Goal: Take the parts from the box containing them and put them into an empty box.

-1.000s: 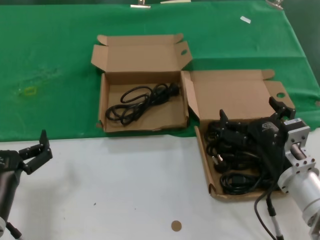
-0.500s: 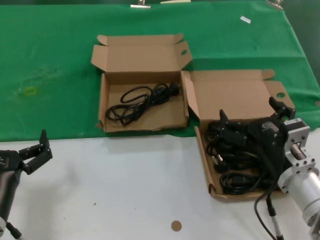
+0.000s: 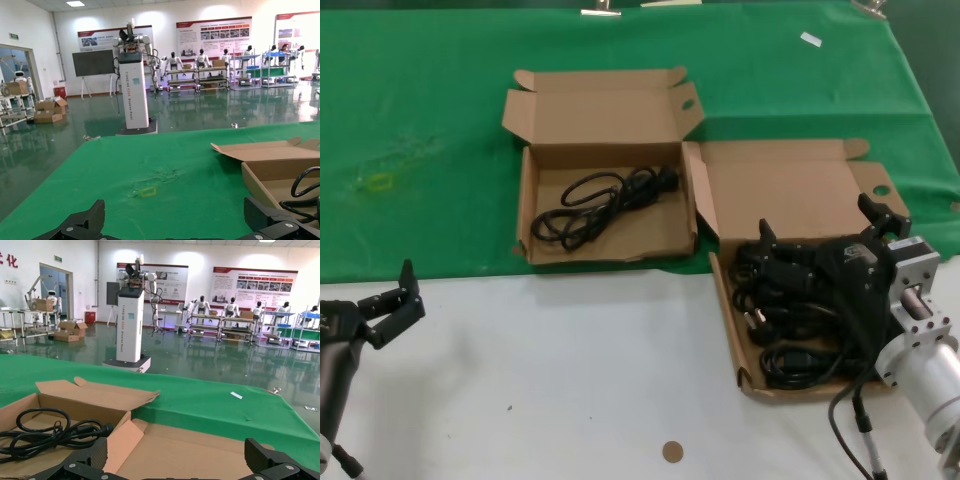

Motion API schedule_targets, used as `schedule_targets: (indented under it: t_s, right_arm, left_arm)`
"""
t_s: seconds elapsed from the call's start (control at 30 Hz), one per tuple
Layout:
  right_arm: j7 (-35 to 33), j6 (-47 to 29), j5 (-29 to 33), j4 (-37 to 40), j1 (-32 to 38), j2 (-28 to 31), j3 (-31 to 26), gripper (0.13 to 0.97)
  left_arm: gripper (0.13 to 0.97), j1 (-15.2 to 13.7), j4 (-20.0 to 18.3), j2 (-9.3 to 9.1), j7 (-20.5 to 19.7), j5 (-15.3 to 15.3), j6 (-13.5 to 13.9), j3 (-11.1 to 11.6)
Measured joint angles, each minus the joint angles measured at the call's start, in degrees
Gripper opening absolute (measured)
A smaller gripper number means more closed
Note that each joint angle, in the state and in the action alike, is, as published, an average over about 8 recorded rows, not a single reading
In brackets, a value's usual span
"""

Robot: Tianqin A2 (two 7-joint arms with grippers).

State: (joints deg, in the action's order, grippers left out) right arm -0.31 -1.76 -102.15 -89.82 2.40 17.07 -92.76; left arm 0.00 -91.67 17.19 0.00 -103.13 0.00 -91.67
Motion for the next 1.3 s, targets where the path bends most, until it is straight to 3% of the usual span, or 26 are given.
schedule_targets:
  t_s: [1.3]
  right_arm:
    - [0.00,0.00,0.00,0.00,0.00,0.00,0.00,0.966]
  left_arm:
    - [0.966,0.00,0.00,0.00,0.00,0.00,0.00,0.00]
